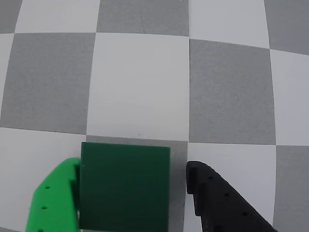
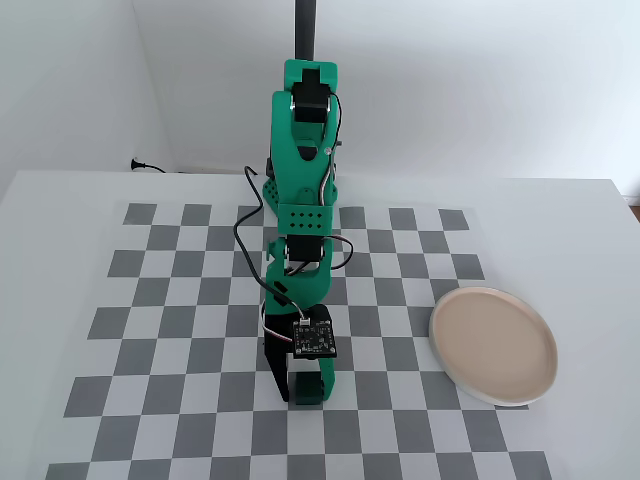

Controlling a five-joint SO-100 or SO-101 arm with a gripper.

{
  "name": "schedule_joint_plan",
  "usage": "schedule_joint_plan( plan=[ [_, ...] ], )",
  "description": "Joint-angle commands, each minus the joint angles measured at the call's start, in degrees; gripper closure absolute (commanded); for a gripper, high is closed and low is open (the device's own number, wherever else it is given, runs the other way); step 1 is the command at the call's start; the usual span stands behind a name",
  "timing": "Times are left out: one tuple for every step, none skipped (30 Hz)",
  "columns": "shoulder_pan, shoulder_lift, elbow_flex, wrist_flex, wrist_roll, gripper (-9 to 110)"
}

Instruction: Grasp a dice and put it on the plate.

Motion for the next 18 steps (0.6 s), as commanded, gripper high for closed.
schedule_joint_plan(
  plan=[
    [0.97,0.79,-4.04,-0.88,0.26,99],
    [1.05,0.7,-4.04,-0.97,0.26,104],
    [1.05,0.62,-4.04,-1.14,0.18,106],
    [1.23,0.44,-4.04,-1.32,0.09,106],
    [1.23,0.35,-4.04,-1.49,0.0,106],
    [1.32,0.26,-4.04,-1.58,-0.09,106],
    [1.41,0.18,-4.04,-1.67,-0.18,106],
    [1.49,0.18,-4.04,-1.67,-0.26,106],
    [1.49,0.18,-4.04,-1.76,-0.35,106],
    [1.49,0.35,-4.04,-1.76,-0.44,106],
    [1.49,0.62,-4.13,-1.76,-0.44,106],
    [1.32,1.05,-4.22,-1.49,-0.44,106],
    [1.23,1.67,-4.31,-1.14,-0.35,106],
    [0.97,2.37,-4.66,-0.53,-0.18,106],
    [0.7,3.16,-5.1,0.44,0.18,106],
    [0.44,4.13,-5.89,1.85,0.53,106],
    [0.0,5.19,-6.94,3.78,1.05,106],
    [-0.35,6.24,-8.26,6.06,1.67,106]
  ],
)
